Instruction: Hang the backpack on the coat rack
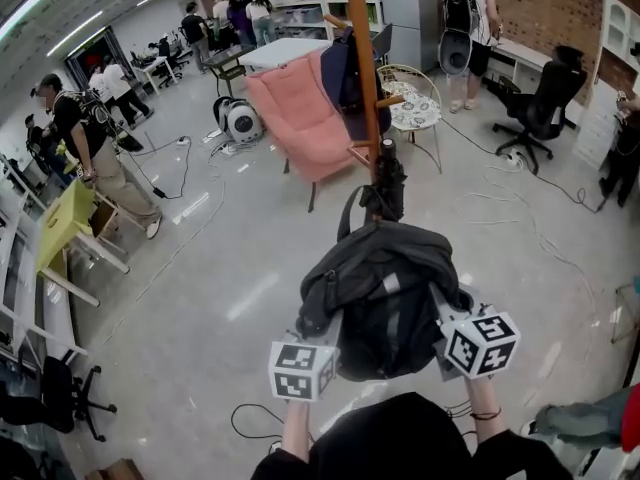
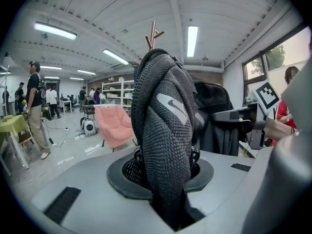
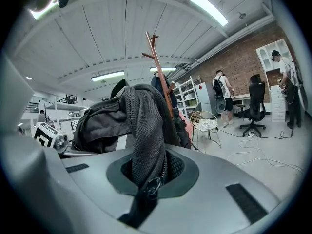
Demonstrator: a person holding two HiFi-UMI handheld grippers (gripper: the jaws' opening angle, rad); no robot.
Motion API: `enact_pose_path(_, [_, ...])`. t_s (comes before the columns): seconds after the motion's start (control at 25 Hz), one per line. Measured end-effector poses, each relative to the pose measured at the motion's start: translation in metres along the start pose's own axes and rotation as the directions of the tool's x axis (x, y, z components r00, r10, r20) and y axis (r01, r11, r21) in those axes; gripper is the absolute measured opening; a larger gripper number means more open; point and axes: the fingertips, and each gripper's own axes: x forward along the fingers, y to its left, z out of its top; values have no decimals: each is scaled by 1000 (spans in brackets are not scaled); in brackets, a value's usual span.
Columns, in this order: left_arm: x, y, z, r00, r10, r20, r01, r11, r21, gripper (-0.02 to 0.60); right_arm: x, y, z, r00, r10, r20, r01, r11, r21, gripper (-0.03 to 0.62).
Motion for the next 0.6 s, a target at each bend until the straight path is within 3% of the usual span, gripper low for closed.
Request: enact_pose_path(0.6, [97,61,30,999,-27,-38,26,999,-21,123,101,-41,25,999,-25,-40,26,999,30,26])
